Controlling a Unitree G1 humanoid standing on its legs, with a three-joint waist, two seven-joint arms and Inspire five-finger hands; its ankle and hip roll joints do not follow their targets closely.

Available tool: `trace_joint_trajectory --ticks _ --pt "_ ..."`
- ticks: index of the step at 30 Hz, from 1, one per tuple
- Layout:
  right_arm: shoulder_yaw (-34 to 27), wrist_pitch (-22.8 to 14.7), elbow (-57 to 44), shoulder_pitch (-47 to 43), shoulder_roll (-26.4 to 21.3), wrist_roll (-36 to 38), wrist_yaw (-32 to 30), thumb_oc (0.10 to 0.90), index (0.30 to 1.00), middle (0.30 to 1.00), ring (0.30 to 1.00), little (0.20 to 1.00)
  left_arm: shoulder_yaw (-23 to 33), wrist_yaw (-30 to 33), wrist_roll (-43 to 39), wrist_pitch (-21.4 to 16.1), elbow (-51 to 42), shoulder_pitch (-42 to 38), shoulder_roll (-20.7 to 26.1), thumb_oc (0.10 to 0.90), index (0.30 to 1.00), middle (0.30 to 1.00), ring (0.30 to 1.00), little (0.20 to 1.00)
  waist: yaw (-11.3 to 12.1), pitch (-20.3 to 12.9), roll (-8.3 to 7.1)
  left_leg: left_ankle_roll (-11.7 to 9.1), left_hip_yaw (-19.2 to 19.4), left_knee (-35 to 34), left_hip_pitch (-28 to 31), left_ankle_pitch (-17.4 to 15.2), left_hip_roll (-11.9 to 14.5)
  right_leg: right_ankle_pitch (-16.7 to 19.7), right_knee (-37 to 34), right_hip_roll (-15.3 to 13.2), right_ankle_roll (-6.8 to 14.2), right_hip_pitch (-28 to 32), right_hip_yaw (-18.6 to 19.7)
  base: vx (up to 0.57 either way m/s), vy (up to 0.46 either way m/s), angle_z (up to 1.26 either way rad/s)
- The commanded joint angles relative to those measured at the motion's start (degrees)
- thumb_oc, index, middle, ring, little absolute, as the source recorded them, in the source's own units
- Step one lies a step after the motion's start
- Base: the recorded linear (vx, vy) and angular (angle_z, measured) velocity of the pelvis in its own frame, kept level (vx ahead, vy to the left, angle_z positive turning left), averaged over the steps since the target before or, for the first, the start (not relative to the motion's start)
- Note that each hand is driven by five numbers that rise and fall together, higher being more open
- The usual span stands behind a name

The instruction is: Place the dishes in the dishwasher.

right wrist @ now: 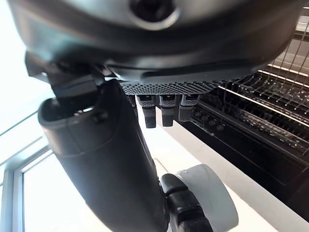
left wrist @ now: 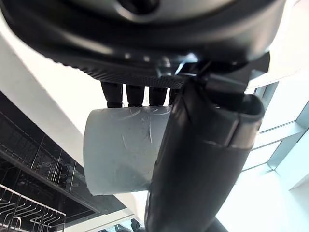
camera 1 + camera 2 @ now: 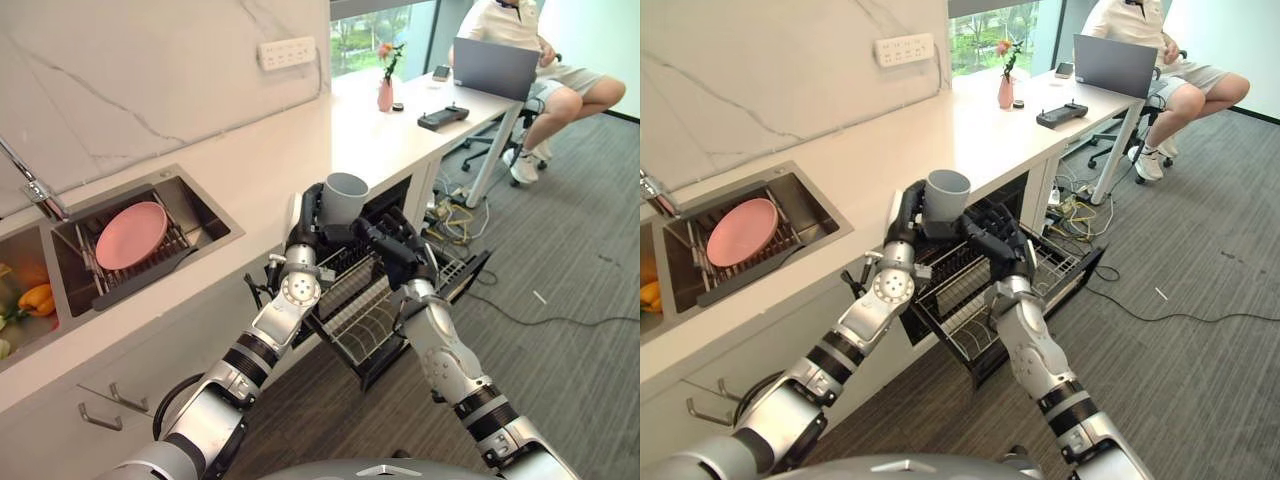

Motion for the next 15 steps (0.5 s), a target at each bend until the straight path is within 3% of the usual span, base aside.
trace_joint_trajectory --ticks 1,15 --pt "-2.9 -2.6 -0.3 -9.2 1.1 -3.4 3.5 0.8 0.9 0.9 0.9 0.9 -3.6 -0.7 1.2 -9.0 -3.2 -11.6 -1.3 0.4 0.3 0.3 0.3 0.3 1.8 -2.3 -0.67 -0.2 -1.7 0.5 1.5 -4.5 -0.7 -5.6 0.7 -3.5 4.4 3.0 -5.5 0.0 0.0 0.0" --pt "1.6 3.1 3.9 -11.3 -4.2 1.6 16.4 0.8 0.9 0.9 0.9 0.9 -4.7 -10.0 -10.7 -11.0 -2.7 -7.5 -4.1 0.4 0.3 0.3 0.3 0.3 3.5 -2.1 -1.33 -0.3 -2.8 0.5 1.0 -4.1 -0.9 -5.5 0.7 -3.4 4.4 3.3 -6.4 -0.01 -0.015 0.06"
